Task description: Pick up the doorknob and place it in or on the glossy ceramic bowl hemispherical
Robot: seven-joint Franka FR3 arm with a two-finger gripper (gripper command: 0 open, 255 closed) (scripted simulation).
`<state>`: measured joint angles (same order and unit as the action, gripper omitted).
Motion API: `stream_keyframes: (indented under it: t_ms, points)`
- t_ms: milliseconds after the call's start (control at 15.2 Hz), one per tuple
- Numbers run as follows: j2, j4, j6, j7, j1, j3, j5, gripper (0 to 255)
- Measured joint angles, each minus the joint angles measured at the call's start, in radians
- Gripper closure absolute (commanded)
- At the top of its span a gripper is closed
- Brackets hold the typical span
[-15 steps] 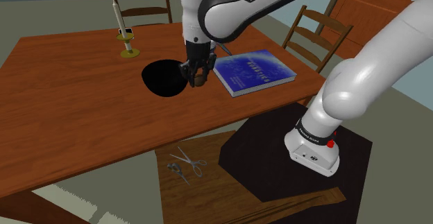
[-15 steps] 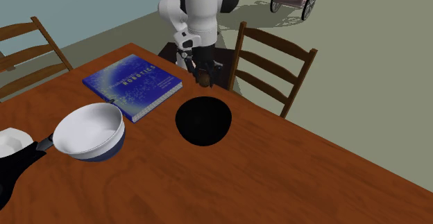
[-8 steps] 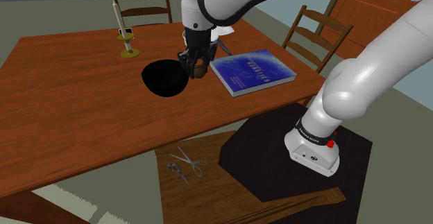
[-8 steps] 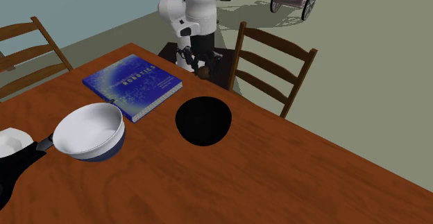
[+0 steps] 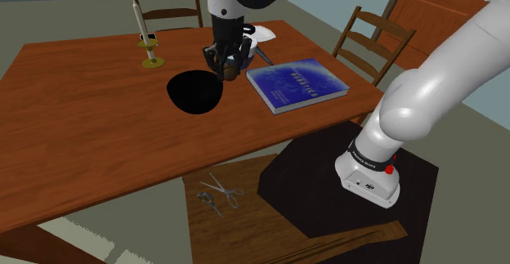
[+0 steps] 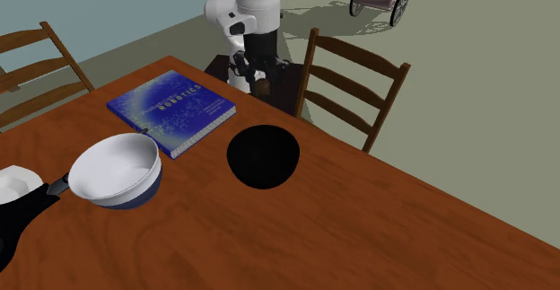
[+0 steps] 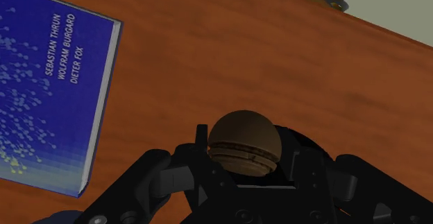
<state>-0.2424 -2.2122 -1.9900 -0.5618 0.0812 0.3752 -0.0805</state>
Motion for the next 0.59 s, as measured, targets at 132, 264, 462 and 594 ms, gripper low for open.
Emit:
stream_keyframes:
  t_ms: [132,264,462,594]
  points:
    - [0.071,0.067,0.0,-0.011,-0.01,0.005,0.027,255]
    - [0.152,0.152,0.01,-0.026,-0.017,0.011,0.059,255]
    - [0.278,0.295,0.036,-0.046,-0.02,0.014,0.11,255]
    - [0.375,0.408,0.06,-0.066,-0.012,0.016,0.149,255]
